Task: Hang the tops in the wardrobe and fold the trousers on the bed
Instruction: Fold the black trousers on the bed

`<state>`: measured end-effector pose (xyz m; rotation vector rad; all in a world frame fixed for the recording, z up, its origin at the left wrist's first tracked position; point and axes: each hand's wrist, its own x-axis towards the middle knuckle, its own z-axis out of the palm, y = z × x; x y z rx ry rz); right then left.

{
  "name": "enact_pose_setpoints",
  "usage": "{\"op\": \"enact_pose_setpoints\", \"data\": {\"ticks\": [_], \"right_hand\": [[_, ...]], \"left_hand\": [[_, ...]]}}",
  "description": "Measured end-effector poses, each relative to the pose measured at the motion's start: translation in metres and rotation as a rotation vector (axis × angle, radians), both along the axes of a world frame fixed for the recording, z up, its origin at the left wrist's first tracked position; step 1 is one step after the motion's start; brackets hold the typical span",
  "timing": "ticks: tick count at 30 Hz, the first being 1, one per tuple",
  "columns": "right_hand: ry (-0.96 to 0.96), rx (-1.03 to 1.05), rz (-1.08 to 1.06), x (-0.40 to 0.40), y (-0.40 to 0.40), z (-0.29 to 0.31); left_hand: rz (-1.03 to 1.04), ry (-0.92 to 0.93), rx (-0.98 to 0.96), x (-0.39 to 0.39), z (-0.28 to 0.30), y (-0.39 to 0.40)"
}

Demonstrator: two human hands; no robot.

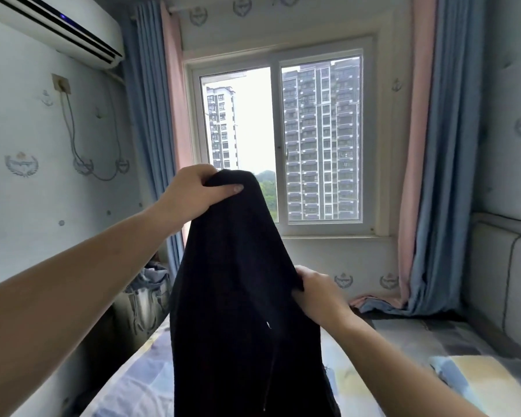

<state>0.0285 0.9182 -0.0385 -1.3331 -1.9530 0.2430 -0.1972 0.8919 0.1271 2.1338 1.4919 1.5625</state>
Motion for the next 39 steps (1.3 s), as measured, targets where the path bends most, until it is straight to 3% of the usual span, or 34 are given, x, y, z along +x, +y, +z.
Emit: {"op": "enact_pose_setpoints", "data": {"ticks": [8, 12, 20, 22, 26, 28, 33, 39], "right_hand": [[-0.138, -0.321, -0.288, 0.067, 0.027, -0.065], [-0.184, -0.371, -0.413, 0.101, 0.026, -0.091], [-0.042, -0.404, -0.473, 0.136, 0.018, -0.092], [0.195, -0.395, -0.407, 0.141, 0.017, -0.077], [1.014, -0.382, -0.231, 0.155, 0.017, -0.026], [1.217, -0.339, -0.175, 0.168, 0.015, 0.004], [1.339, -0.053, -0.102, 0.221, 0.002, 0.097], [1.190, 0.256, -0.039, 0.243, -0.023, 0.236]], "left_hand": [[-0.037, -0.141, 0.074, 0.010, 0.001, 0.008], [-0.081, -0.193, 0.111, 0.017, 0.004, 0.007], [-0.093, -0.255, 0.116, 0.019, 0.007, 0.009], [-0.074, -0.271, 0.114, 0.014, 0.006, 0.011], [-0.016, -0.323, 0.103, -0.004, -0.001, 0.014], [0.000, -0.343, 0.093, -0.010, -0.006, 0.015], [-0.077, -0.356, 0.057, 0.006, 0.001, 0.012], [-0.294, -0.472, 0.048, 0.047, 0.025, 0.000]]}}
